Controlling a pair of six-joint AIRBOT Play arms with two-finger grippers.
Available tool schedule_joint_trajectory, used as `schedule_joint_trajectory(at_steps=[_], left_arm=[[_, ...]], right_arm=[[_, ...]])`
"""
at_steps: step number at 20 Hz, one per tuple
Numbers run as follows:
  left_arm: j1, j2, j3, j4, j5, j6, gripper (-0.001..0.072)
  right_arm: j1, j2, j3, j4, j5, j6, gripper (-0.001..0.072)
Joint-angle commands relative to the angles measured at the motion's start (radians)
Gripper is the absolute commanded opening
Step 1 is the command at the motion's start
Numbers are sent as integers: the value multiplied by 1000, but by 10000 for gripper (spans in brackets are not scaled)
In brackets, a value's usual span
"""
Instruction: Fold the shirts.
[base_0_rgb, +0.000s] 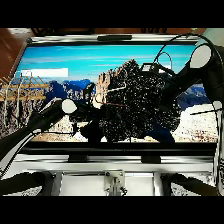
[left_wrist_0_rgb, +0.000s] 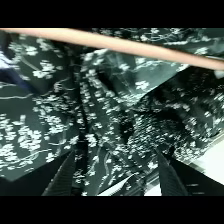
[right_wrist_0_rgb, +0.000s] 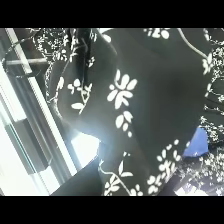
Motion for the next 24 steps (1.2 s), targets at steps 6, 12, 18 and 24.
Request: schedule_joint_trajectory(at_steps=[6,12,18,24], left_arm=[[30,-5,0,-40,16,-5,608],[46,0,0,-40,-45,-6,595],[-42,-39,0,-42,142,-115,594],[-104,-110,0,-90,314,-140,593]], right_arm=[[16,1,0,-44,-9,81,62],[16,1,0,-44,-29,178,62],[16,1,0,-43,-42,198,62],[17,1,0,-14,-47,203,62]])
